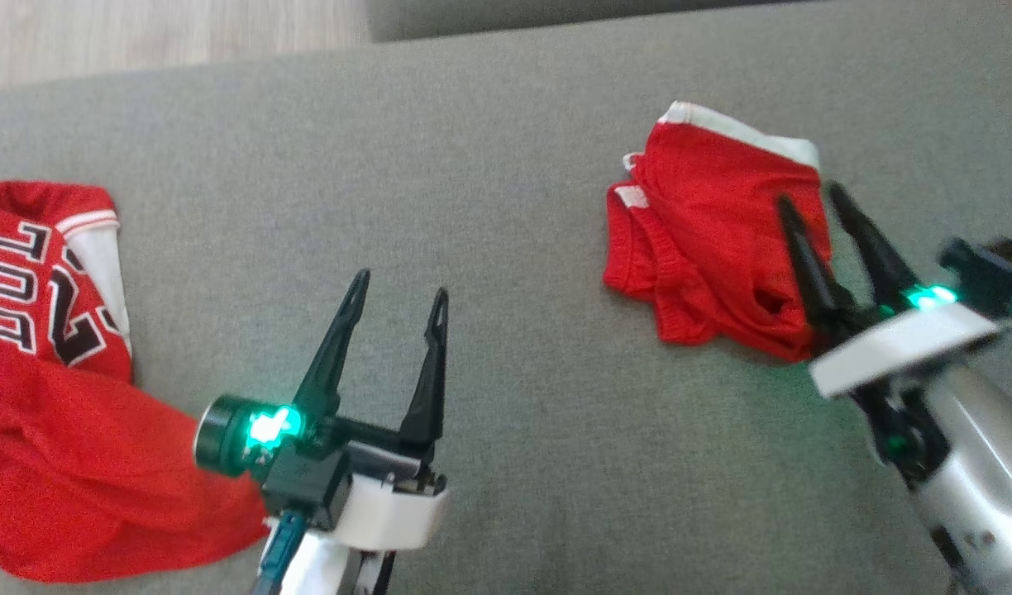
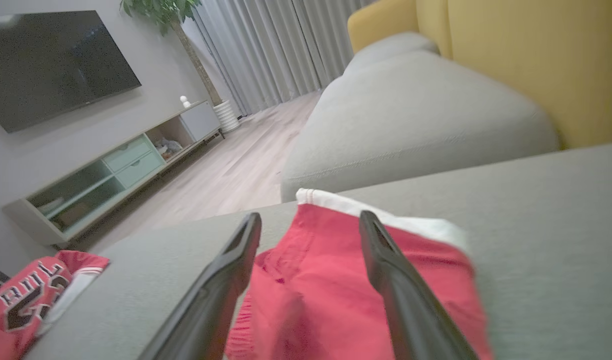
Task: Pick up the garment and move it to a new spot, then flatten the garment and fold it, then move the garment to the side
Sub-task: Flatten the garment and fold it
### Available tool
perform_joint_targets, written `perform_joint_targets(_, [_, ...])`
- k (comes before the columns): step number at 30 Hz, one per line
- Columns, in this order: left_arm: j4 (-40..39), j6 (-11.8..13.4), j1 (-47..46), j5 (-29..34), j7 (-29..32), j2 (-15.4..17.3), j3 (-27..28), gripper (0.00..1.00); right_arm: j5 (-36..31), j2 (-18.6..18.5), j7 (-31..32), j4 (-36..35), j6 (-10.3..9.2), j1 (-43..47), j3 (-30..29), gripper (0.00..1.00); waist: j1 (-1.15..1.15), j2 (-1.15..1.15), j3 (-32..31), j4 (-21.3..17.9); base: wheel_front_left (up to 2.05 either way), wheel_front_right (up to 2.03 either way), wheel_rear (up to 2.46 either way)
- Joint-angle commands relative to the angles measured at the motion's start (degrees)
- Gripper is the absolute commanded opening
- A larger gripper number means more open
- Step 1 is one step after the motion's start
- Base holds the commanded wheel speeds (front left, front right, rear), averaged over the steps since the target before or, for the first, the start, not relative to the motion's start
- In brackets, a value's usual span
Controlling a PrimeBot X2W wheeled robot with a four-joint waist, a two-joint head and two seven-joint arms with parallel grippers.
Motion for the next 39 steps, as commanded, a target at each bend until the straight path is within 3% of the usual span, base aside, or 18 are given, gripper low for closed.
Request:
perform_joint_targets(1, [-1.5,0.1,0.4,-0.4,-0.3,-0.4,2.2,1.00,-1.6,-1.3,-0.9,-1.3,-0.04,2.2,-0.9,1.00,0.00,0.00,-1.7,-0.4,0.00,0.00,0.00])
perform_joint_targets(8, [-2.5,0.4,5.0,-2.4,-0.3,-1.1,4.7,1.00,-7.6,0.5,-2.1,-2.3,-0.04,14.4,-10.8,1.00,0.00,0.00,-7.9,-0.8,0.00,0.00,0.00])
perform_joint_targets(12, [-4.3,0.8,8.6,-3.0,-0.3,-1.4,6.2,1.00,-12.0,3.4,-2.2,-5.2,-0.04,20.8,-16.5,1.00,0.00,0.00,-11.1,-0.5,0.00,0.00,0.00])
perform_joint_targets(18, [-3.9,0.8,14.0,-2.6,-0.3,-1.7,7.4,1.00,-19.8,7.6,-2.2,-7.8,-0.04,28.2,-20.2,1.00,0.00,0.00,-14.5,-0.3,0.00,0.00,0.00])
perform_joint_targets(19, [-3.8,0.6,14.4,-2.5,-0.3,-1.7,7.5,1.00,-20.5,8.2,-2.2,-8.0,-0.04,28.7,-20.5,0.81,0.00,0.00,-14.6,-0.2,0.00,0.00,0.00])
perform_joint_targets(20, [-3.6,0.5,14.6,-2.4,-0.3,-1.7,7.6,1.00,-21.3,8.7,-2.2,-8.1,-0.04,28.9,-20.9,0.00,0.00,0.00,-14.7,-0.2,0.00,0.00,0.00])
perform_joint_targets(24, [-3.2,-0.1,14.5,-2.0,-0.3,-1.8,7.5,1.00,-22.6,9.6,-2.2,-5.2,-0.04,26.5,-20.1,0.00,0.00,0.00,-13.9,0.1,0.00,0.00,0.00])
perform_joint_targets(32, [-2.2,-1.6,12.6,-2.7,-0.3,-1.8,4.6,1.00,-23.4,7.8,1.6,12.4,-0.04,6.6,-14.3,0.00,0.00,0.00,-10.5,4.1,0.00,0.00,0.00])
perform_joint_targets(34, [-1.8,-2.1,12.0,-5.4,-0.3,-1.8,3.9,1.00,-23.3,8.0,2.2,17.2,-0.04,2.5,-12.5,0.00,0.00,0.00,-9.6,5.0,0.00,0.00,0.00])
perform_joint_targets(39, [-0.6,-2.7,10.4,-5.6,-0.3,-1.8,3.4,1.00,-23.9,9.4,1.6,27.0,-0.04,-3.7,-9.4,0.00,0.00,0.00,-7.8,6.2,0.00,0.00,0.00])
